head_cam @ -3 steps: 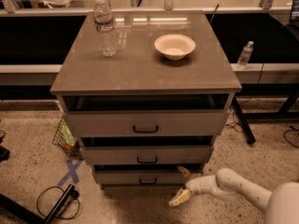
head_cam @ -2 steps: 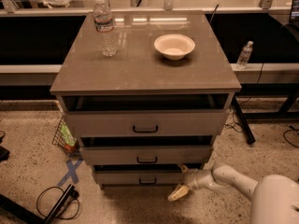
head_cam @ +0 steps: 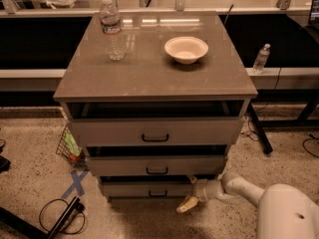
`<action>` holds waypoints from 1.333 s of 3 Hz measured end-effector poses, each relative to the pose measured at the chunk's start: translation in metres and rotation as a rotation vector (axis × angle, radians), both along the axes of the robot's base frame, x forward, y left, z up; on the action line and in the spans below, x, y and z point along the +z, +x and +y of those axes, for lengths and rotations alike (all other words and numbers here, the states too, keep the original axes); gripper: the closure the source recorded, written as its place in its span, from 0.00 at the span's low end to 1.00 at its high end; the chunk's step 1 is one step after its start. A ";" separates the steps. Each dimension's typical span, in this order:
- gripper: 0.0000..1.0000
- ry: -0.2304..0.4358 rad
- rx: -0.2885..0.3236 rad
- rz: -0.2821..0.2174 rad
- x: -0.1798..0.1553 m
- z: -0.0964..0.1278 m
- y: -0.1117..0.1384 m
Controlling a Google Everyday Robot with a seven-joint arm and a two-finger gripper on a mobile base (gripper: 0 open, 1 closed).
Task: Open bottom drawer
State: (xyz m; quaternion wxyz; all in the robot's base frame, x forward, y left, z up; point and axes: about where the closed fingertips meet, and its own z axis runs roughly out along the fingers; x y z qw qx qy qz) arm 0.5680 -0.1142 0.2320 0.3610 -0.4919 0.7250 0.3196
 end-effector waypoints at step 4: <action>0.47 -0.379 -0.050 0.088 -0.043 -0.019 -0.028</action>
Offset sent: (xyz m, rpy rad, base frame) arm 0.0042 -0.0021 -0.0549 -0.3881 0.0639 -0.0092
